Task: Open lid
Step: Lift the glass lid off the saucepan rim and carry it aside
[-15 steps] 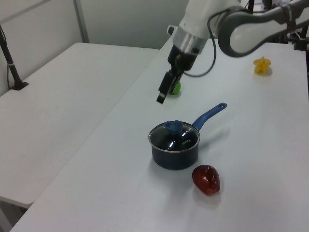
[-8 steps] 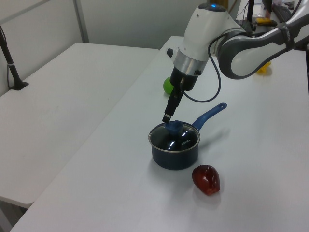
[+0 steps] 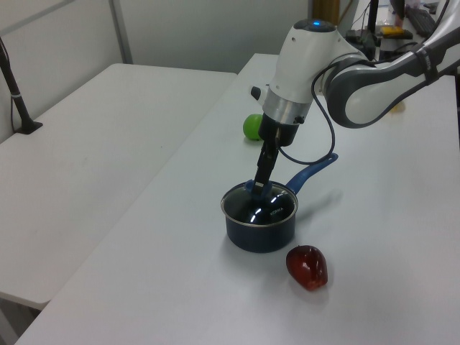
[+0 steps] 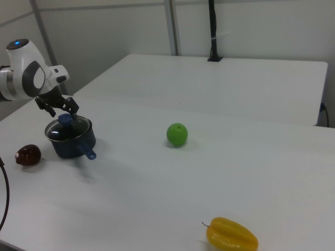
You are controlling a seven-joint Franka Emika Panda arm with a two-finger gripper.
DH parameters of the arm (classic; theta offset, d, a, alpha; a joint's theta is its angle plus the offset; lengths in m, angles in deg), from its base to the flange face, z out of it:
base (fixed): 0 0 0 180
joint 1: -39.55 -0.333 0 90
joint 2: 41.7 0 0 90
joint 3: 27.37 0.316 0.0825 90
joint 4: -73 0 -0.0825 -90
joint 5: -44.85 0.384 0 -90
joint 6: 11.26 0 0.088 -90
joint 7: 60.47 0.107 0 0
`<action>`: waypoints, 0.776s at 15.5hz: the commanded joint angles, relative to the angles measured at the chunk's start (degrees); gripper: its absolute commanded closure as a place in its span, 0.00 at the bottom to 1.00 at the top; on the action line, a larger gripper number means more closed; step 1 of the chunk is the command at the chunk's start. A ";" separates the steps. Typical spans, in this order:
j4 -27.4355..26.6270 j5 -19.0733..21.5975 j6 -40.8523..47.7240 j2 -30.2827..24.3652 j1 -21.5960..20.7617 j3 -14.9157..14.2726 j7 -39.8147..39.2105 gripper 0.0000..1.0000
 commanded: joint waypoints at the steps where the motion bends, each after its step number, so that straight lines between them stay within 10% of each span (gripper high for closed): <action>1: -3.48 -0.22 -2.29 -1.70 -0.47 -0.54 -1.65 0.00; 12: -4.19 -0.13 -4.22 -1.78 -0.47 -0.54 -1.04 0.15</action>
